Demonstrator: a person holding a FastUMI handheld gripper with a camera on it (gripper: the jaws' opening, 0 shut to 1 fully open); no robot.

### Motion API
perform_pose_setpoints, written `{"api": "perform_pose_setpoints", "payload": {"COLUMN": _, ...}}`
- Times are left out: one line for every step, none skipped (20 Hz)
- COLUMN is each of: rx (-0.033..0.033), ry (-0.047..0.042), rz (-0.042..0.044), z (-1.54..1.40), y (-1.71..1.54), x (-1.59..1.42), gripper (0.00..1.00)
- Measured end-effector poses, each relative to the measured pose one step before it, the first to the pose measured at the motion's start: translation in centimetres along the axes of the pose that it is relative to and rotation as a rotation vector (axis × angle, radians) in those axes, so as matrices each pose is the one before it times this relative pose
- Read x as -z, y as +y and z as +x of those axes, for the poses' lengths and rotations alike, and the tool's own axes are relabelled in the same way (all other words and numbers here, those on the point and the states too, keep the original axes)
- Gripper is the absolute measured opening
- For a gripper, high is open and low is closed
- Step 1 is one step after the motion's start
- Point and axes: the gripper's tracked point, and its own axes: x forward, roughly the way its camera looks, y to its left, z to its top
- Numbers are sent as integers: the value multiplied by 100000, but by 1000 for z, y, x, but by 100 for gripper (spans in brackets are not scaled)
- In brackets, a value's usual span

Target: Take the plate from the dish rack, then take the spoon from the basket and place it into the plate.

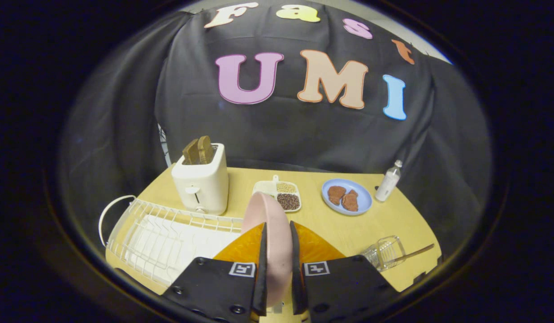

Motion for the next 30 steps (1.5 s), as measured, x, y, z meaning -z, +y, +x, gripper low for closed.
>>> {"api": "perform_pose_setpoints", "payload": {"rx": 969, "ry": -1071, "rz": -1659, "z": -35, "y": 219, "x": -232, "gripper": 25}}
{"api": "perform_pose_setpoints", "payload": {"rx": 719, "ry": -495, "rz": -1221, "z": -97, "y": 136, "x": -277, "gripper": 25}}
{"api": "perform_pose_setpoints", "payload": {"rx": 576, "ry": -189, "rz": -932, "z": 99, "y": 30, "x": -133, "gripper": 25}}
{"api": "perform_pose_setpoints", "payload": {"rx": 503, "ry": 83, "rz": -254, "z": 12, "y": 76, "x": -190, "gripper": 25}}
{"api": "perform_pose_setpoints", "payload": {"rx": 468, "ry": 45, "rz": -127, "z": -20, "y": 73, "x": -125, "gripper": 25}}
{"api": "perform_pose_setpoints", "payload": {"rx": 302, "ry": -171, "rz": 121, "z": 37, "y": -96, "x": -109, "gripper": 25}}
{"api": "perform_pose_setpoints", "payload": {"rx": -89, "ry": -102, "rz": 67, "z": 107, "y": 18, "x": -79, "gripper": 25}}
{"api": "perform_pose_setpoints", "payload": {"rx": 82, "ry": 153, "rz": -54, "z": 34, "y": 37, "x": -111, "gripper": 25}}
{"api": "perform_pose_setpoints", "payload": {"rx": -52, "ry": 210, "rz": 371, "z": 131, "y": -82, "x": 31, "gripper": 25}}
{"api": "perform_pose_setpoints", "payload": {"rx": 359, "ry": 145, "rz": 736, "z": 71, "y": -134, "x": -144, "gripper": 25}}
{"api": "perform_pose_setpoints", "payload": {"rx": 102, "ry": 355, "rz": 138, "z": 122, "y": 50, "x": -39, "gripper": 25}}
{"api": "perform_pose_setpoints", "payload": {"rx": 174, "ry": -121, "rz": 353, "z": -42, "y": 25, "x": -288, "gripper": 24}}
{"api": "perform_pose_setpoints", "payload": {"rx": 657, "ry": -1051, "rz": 299, "z": -294, "y": -74, "x": -585, "gripper": 25}}
{"api": "perform_pose_setpoints", "payload": {"rx": 1113, "ry": -3301, "rz": -866, "z": -361, "y": -351, "x": -1241, "gripper": 25}}
{"api": "perform_pose_setpoints", "payload": {"rx": 1660, "ry": -3961, "rz": 202, "z": -287, "y": -559, "x": -1360, "gripper": 25}}
{"api": "perform_pose_setpoints", "payload": {"rx": -1566, "ry": -1368, "rz": 1207, "z": 9, "y": -160, "x": -826, "gripper": 21}}
{"api": "perform_pose_setpoints", "payload": {"rx": -2907, "ry": 468, "rz": 3182, "z": -911, "y": 402, "x": -259, "gripper": 20}}
{"api": "perform_pose_setpoints", "payload": {"rx": -2014, "ry": 1002, "rz": 1688, "z": -565, "y": 218, "x": 119, "gripper": 19}}
{"api": "perform_pose_setpoints", "payload": {"rx": -720, "ry": 807, "rz": -451, "z": -275, "y": -159, "x": 100, "gripper": 18}}
{"api": "perform_pose_setpoints", "payload": {"rx": -236, "ry": -192, "rz": -677, "z": -350, "y": -185, "x": 27, "gripper": 18}}
{"api": "perform_pose_setpoints", "payload": {"rx": -448, "ry": -377, "rz": -481, "z": -250, "y": -213, "x": 46, "gripper": 18}}
{"api": "perform_pose_setpoints", "payload": {"rx": -750, "ry": -329, "rz": 79, "z": -465, "y": -111, "x": 94, "gripper": 18}}
{"api": "perform_pose_setpoints", "payload": {"rx": -1044, "ry": -326, "rz": 69, "z": -485, "y": -187, "x": 200, "gripper": 18}}
{"api": "perform_pose_setpoints", "payload": {"rx": -1027, "ry": -450, "rz": 287, "z": -784, "y": -254, "x": -26, "gripper": 18}}
{"api": "perform_pose_setpoints", "payload": {"rx": -851, "ry": -871, "rz": 527, "z": -844, "y": -508, "x": -49, "gripper": 18}}
{"api": "perform_pose_setpoints", "payload": {"rx": -630, "ry": -930, "rz": 807, "z": -924, "y": -662, "x": -164, "gripper": 18}}
{"api": "perform_pose_setpoints", "payload": {"rx": -432, "ry": -1351, "rz": 1205, "z": -1137, "y": -763, "x": -212, "gripper": 18}}
{"api": "perform_pose_setpoints", "payload": {"rx": 38, "ry": -1333, "rz": 1195, "z": -1247, "y": -1063, "x": -134, "gripper": 18}}
{"api": "perform_pose_setpoints", "payload": {"rx": 320, "ry": -1241, "rz": 1457, "z": -1164, "y": -1222, "x": -5, "gripper": 18}}
{"api": "perform_pose_setpoints", "payload": {"rx": 760, "ry": -722, "rz": 1368, "z": -1181, "y": -1410, "x": 97, "gripper": 18}}
